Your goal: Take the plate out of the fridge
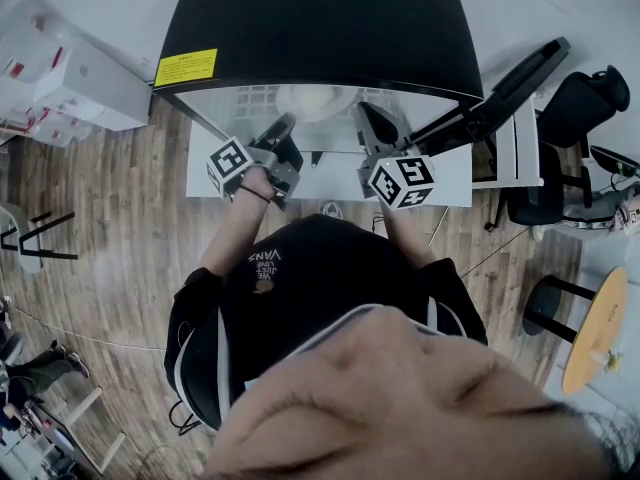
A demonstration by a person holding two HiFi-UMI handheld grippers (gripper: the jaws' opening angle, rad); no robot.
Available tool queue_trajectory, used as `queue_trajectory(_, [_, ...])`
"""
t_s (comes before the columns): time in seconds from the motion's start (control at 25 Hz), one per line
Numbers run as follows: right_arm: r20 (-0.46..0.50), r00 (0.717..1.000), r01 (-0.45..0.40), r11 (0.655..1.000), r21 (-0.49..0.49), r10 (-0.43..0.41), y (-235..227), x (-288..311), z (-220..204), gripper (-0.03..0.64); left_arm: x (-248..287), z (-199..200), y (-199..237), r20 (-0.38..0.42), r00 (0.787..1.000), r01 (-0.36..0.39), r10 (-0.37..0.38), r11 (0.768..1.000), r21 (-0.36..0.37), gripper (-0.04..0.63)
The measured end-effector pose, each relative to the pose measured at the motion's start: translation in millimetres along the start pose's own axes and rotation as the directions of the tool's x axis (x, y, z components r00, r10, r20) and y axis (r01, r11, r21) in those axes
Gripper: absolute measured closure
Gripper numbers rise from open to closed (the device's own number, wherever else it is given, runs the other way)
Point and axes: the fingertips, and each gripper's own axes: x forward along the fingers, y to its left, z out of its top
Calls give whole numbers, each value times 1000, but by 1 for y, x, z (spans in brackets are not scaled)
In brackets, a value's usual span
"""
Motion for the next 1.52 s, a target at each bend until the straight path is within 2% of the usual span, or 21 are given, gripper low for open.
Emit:
queue_trajectory(1.12, [-28,997,71,995,72,-69,3,-3,-18,604,-27,-12,-2,-56,997,50,-52,998,-40,565])
queue_trajectory(1.24, [-34,997,76,992,101,-73,3,-3,-23,604,-30,-13,-2,-62,997,53,-55,998,-42,565])
queue_trajectory(1.52, [-43,997,76,969,236,-68,3,-3,-35,603,-35,-13,-2,-71,995,60,-63,997,-47,565])
